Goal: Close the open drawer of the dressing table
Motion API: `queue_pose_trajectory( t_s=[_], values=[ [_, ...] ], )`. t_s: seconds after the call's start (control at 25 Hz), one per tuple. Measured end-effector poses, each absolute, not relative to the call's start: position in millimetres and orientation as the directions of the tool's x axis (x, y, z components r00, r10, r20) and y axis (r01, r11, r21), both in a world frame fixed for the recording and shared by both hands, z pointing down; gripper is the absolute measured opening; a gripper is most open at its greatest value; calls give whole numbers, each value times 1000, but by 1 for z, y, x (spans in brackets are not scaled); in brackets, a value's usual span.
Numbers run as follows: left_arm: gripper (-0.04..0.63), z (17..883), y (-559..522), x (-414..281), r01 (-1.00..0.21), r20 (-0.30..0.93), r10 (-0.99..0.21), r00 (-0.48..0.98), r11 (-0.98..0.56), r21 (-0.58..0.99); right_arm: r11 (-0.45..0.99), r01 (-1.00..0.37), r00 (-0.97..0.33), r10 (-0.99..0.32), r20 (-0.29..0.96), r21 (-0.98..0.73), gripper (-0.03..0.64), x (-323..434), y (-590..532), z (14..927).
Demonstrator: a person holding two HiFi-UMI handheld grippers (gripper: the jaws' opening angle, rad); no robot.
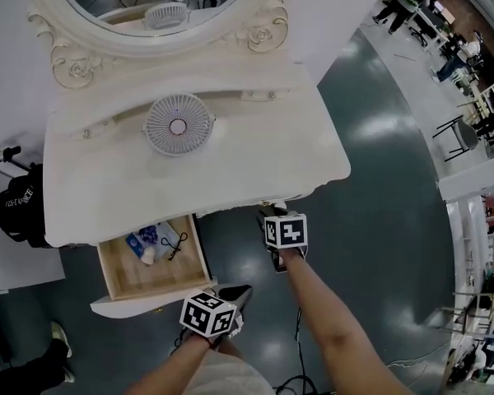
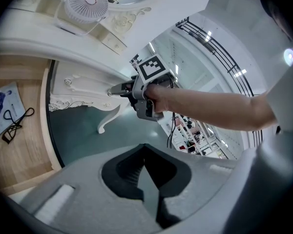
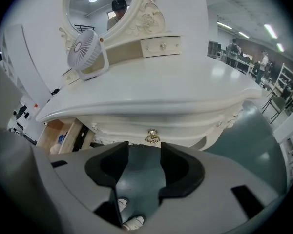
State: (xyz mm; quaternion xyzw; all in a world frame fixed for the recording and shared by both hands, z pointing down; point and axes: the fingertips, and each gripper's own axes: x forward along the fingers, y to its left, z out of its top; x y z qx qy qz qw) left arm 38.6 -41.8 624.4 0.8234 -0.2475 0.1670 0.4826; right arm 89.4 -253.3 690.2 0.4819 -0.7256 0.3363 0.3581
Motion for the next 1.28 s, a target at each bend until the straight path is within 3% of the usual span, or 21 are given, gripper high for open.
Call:
queue_pose_trajectory(
  t_s=[1.28],
  values=[
    [9, 591, -15, 47, -603, 536, -283, 795, -460, 652, 360, -903, -397, -491, 776, -235, 207, 104, -150, 617]
  ],
)
